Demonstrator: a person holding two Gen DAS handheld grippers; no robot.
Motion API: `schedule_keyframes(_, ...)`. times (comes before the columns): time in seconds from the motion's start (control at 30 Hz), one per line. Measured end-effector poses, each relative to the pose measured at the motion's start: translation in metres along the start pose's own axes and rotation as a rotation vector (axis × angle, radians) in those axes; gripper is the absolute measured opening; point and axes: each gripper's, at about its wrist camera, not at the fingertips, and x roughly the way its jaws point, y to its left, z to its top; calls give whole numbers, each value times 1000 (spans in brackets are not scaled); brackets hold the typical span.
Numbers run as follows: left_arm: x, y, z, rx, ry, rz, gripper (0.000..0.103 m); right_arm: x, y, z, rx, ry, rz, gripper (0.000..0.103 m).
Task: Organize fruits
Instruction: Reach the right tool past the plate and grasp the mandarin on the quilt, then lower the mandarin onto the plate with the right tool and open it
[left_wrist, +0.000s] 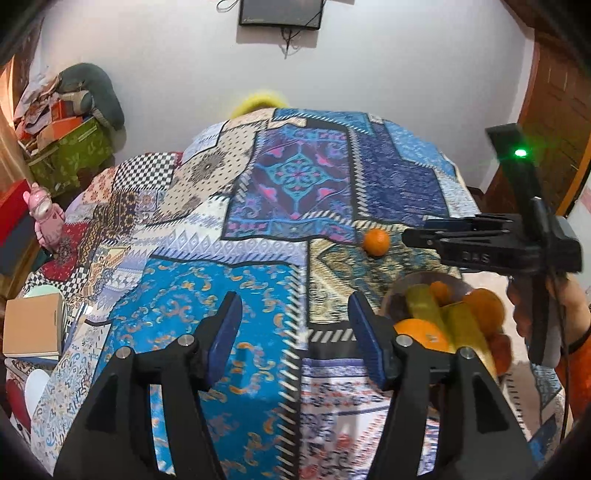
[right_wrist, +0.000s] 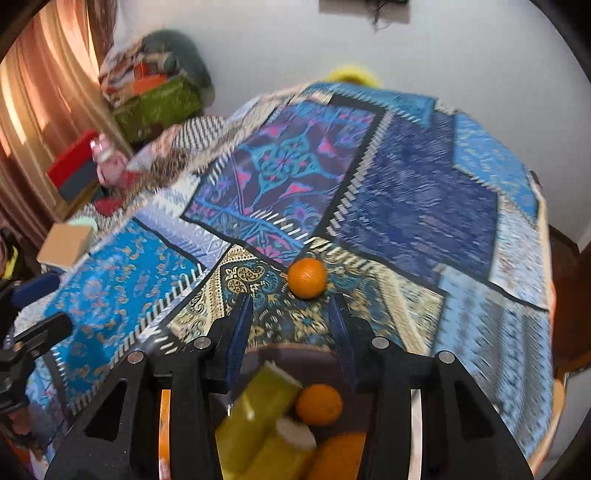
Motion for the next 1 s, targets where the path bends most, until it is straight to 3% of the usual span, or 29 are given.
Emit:
schedule_keyframes(0.2,21,31,-5,-68,54,-13,61,49,-7,20,18,106,-16,39)
schedule_keyframes(0.43,33,33,-12,-81,74,-11,61,84,-15,23,40,220,0,35)
schedule_keyframes(0.67,23,18,-12,-48,64,-19,61,43,-14,13,37,130,38,35)
schedule_keyframes(1.0,-20,-34,-16,14,31,-111,61,-77,-12,-39,21,-94,49,35)
